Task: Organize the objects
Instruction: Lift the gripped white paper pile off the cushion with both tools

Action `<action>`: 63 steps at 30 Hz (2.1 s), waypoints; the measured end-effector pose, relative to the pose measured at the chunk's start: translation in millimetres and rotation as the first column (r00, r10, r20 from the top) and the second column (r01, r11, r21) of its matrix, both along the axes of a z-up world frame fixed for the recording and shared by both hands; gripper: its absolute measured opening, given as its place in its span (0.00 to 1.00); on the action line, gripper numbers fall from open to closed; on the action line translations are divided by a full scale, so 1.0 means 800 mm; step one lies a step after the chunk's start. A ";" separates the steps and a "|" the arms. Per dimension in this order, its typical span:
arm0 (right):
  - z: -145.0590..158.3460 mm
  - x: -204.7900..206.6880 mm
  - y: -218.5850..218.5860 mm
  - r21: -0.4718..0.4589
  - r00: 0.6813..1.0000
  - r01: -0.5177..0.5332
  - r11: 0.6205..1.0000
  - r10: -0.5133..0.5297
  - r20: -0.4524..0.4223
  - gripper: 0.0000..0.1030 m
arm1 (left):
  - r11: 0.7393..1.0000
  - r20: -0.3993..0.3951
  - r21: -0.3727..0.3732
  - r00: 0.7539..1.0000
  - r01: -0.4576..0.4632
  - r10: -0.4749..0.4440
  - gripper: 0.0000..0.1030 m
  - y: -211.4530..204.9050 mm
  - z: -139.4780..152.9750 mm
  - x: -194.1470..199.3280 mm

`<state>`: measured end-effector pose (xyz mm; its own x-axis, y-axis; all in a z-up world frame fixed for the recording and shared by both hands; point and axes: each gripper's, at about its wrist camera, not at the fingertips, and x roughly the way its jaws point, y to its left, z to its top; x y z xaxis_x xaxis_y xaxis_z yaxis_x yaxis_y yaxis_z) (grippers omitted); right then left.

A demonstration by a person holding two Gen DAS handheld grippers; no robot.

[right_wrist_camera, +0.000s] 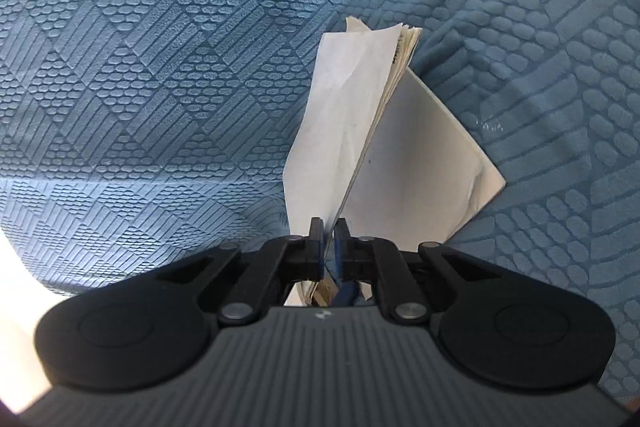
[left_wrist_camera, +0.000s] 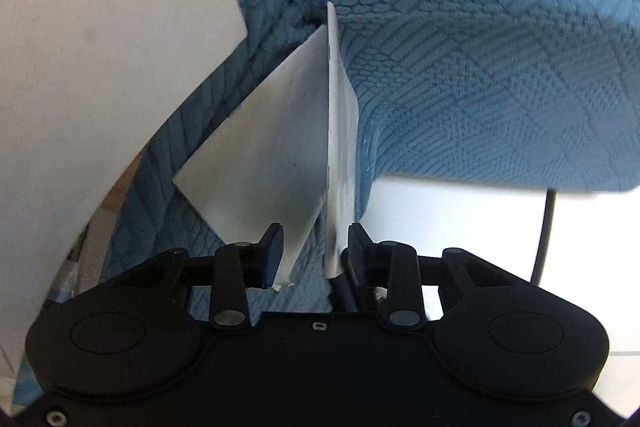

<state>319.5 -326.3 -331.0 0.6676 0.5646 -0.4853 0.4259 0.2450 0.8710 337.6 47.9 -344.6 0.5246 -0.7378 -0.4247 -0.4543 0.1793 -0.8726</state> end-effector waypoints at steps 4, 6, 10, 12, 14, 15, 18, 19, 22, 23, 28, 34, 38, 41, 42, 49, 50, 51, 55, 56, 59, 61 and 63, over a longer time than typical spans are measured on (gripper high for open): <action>-0.003 -0.004 0.006 -0.004 1.000 0.008 1.000 -0.008 0.003 0.08 | 0.998 -0.023 -0.054 0.999 -0.034 0.033 0.28 -0.003 -0.010 -0.001; -0.004 -0.005 0.009 -0.001 1.000 0.003 1.000 -0.003 0.001 0.08 | 0.998 -0.018 -0.049 0.999 -0.032 0.031 0.20 -0.005 -0.009 0.000; -0.007 -0.006 0.016 -0.001 1.000 -0.009 1.000 0.009 -0.003 0.08 | 1.000 0.026 0.027 1.000 -0.011 0.010 0.04 -0.009 0.007 0.005; -0.009 -0.006 0.014 0.012 1.000 0.000 1.000 0.000 -0.002 0.11 | 0.999 0.038 0.036 0.999 -0.013 0.012 0.02 -0.009 0.011 0.006; -0.010 -0.005 0.012 0.014 1.000 0.003 1.000 -0.003 -0.001 0.11 | 0.999 0.040 0.045 0.999 -0.007 0.005 0.02 -0.009 0.014 0.009; -0.010 -0.004 0.011 0.018 1.000 0.002 1.000 -0.002 0.002 0.12 | 0.999 0.044 0.041 0.999 -0.009 0.008 0.02 -0.008 0.015 0.010; -0.014 0.003 0.010 0.032 1.000 -0.012 0.999 0.012 -0.004 0.29 | 0.998 0.053 0.060 0.999 -0.006 0.003 0.02 -0.005 0.022 0.011; -0.016 0.005 0.010 0.031 1.000 -0.011 0.999 0.011 -0.007 0.39 | 0.998 0.055 0.069 0.998 -0.002 -0.002 0.02 -0.003 0.023 0.008; -0.022 0.009 0.005 0.011 1.000 0.007 1.000 -0.007 -0.012 0.43 | 0.998 0.062 0.066 0.998 -0.003 -0.001 0.02 -0.002 0.026 0.010; -0.024 0.010 0.003 -0.001 1.000 0.014 1.000 -0.014 -0.020 0.43 | 0.998 0.065 0.070 0.998 -0.002 -0.002 0.02 0.000 0.028 0.008; -0.035 0.013 -0.010 -0.040 0.997 0.062 0.997 -0.064 -0.046 0.42 | 0.994 0.078 0.106 0.997 0.013 -0.021 0.02 0.003 0.035 0.006; -0.036 0.016 -0.018 -0.083 0.995 0.084 0.993 -0.088 -0.038 0.37 | 0.988 0.087 0.151 0.995 0.025 -0.038 0.02 0.005 0.042 0.002; -0.027 0.019 -0.014 -0.117 0.998 0.064 0.991 -0.065 -0.004 0.19 | 0.978 0.088 0.205 0.995 0.034 -0.053 0.02 0.009 0.050 0.000; -0.012 0.019 -0.010 -0.137 0.998 0.052 0.989 -0.046 0.050 0.13 | 0.974 0.102 0.225 0.993 0.028 -0.052 0.03 0.012 0.056 -0.002; -0.008 0.019 -0.010 -0.143 0.997 0.053 0.988 -0.044 0.070 0.12 | 0.974 0.105 0.226 0.993 0.025 -0.050 0.03 0.014 0.057 -0.004; 0.037 0.011 0.003 -0.256 0.986 0.001 0.967 0.042 0.163 0.11 | 0.973 0.136 0.228 0.989 0.017 -0.049 0.05 0.021 0.071 -0.018; 0.043 0.010 0.005 -0.275 0.984 -0.005 0.961 0.054 0.172 0.11 | 0.972 0.141 0.232 0.988 0.021 -0.055 0.05 0.021 0.073 -0.022; 0.049 0.004 0.004 -0.286 0.982 -0.007 0.958 0.060 0.180 0.11 | 0.971 0.147 0.237 0.987 0.023 -0.059 0.05 0.022 0.077 -0.026; 0.058 -0.007 0.008 -0.288 0.980 -0.009 0.958 0.065 0.187 0.11 | 0.965 0.172 0.259 0.982 0.034 -0.080 0.05 0.023 0.087 -0.041; 0.062 -0.010 0.010 -0.291 0.980 -0.011 0.957 0.068 0.189 0.11 | 0.965 0.177 0.259 0.981 0.035 -0.083 0.05 0.024 0.090 -0.045; 0.071 -0.020 0.015 -0.295 0.978 -0.004 0.955 0.065 0.199 0.11 | 0.965 0.186 0.260 0.979 0.037 -0.088 0.05 0.027 0.095 -0.057; 0.078 -0.029 0.019 -0.302 0.977 -0.003 0.953 0.067 0.200 0.11 | 0.965 0.192 0.258 0.977 0.037 -0.089 0.05 0.029 0.099 -0.065; 0.083 -0.035 0.023 -0.318 0.978 -0.015 0.948 0.080 0.193 0.11 | 0.966 0.201 0.257 0.976 0.035 -0.089 0.06 0.031 0.102 -0.073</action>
<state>291.9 -307.7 -264.9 0.7455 0.4397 -0.5008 0.2310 0.5345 0.8130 279.3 72.6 -263.1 0.5781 -0.6557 -0.4856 -0.2478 0.4260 -0.8701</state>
